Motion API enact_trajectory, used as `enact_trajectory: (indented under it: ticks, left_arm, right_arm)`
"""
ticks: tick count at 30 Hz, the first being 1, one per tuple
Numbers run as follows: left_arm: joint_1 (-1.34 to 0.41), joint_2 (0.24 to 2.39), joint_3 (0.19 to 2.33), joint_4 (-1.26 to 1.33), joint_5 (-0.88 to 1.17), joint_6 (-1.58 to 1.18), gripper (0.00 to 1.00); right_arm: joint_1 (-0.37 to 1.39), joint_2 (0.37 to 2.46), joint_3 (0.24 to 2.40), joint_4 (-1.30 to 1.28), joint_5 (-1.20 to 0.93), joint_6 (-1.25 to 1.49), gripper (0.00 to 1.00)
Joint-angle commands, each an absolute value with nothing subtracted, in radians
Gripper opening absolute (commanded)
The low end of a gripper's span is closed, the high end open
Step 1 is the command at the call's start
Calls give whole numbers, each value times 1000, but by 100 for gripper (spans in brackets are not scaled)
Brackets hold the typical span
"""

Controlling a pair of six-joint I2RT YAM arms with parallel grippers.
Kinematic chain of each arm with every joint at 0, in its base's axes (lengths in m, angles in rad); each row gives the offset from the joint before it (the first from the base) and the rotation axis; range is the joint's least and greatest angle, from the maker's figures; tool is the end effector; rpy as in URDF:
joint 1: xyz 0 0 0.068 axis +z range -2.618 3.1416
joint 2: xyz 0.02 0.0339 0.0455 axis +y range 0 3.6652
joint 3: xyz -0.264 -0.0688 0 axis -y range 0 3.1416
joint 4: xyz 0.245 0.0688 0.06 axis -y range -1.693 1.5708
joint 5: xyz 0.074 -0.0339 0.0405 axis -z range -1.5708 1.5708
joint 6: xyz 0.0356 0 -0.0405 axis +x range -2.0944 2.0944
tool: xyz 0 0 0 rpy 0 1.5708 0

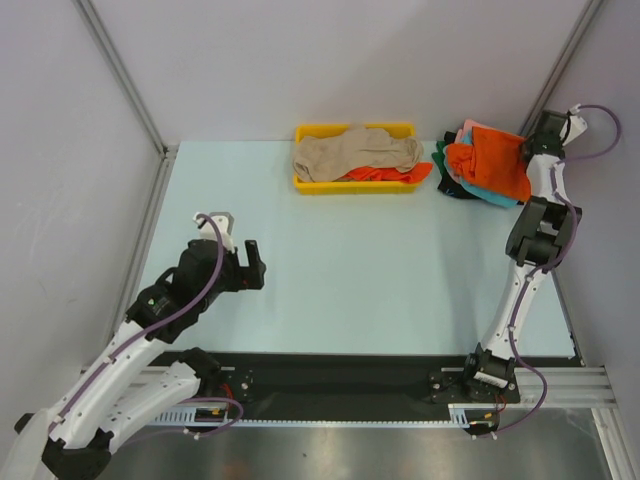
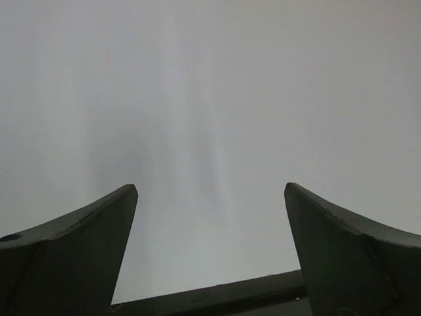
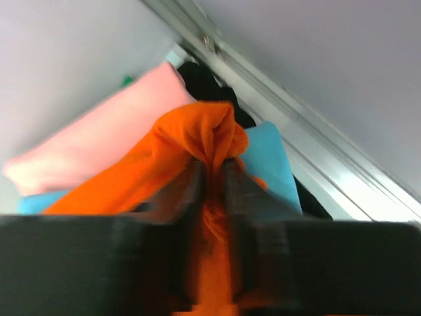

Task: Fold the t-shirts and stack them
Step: Neatly place the folded tshirt to the corner

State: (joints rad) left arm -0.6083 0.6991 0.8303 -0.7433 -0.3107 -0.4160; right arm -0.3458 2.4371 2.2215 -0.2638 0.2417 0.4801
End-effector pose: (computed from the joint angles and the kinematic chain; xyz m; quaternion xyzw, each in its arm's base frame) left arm 0.1222 -0.0718 0.3129 0.0131 0.8794 -0.1036 0.4645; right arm 0.5330 -0.2011 0.2406 0.3978 0.7521 -0.0682 0.5210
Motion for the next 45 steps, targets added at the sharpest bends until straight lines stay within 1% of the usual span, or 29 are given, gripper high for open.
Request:
enact_trajectory:
  ticks: [1,2,3,4,5,6,11,17,22,28,34,39,45]
  left_arm:
    - [-603,681,828,-723,-321,-399,100]
    - [-603,680,828,-721,-319,-399,100]
    - [-603,678,828,-722,-319,-399,100]
    - [-603,677,828,-721,-315,-399,100]
    - [-603,678,828,-721,-314,-399,100]
    - [-603,677,828,-721,-313,-397,100]
    - [-603,669,827,-718,-305,-394,100]
    - [-603,666,827,-713,-295,-391,100]
    - [-603,658,827,-713,-290,-390,100]
    - [-603,647,827,-710,-290,-388,100]
    - [-603,632,825,-709,-287,-390,100]
    - [-603,629,825,-709,-290,-390,100]
    - [-603,629,825,-710,-288,-390,100]
  right_arm:
    - [-351,2450,2201,-249,212,502,25]
    - [-351,2433,2178,-241,209,502,37]
    - [-351,2424,2163,-236,201,503,59]
    - [-354,2413,2155,-232,199,505,65]
    - [-356,2398,2142,-232,199,506,69]
    - [-356,2369,2135,-232,201,509,75]
    - [-359,2257,2073,-224,247,509,87]
    - [-336,2117,2028,-244,279,489,91]
    - [-253,2059,2020,-302,252,439,92]
    - [-109,2066,2051,-420,212,344,92]
    - [-26,2121,2098,-511,195,261,91]
    - [46,2183,2172,-630,303,192,92]
    - [61,2177,2161,-702,405,138,92]
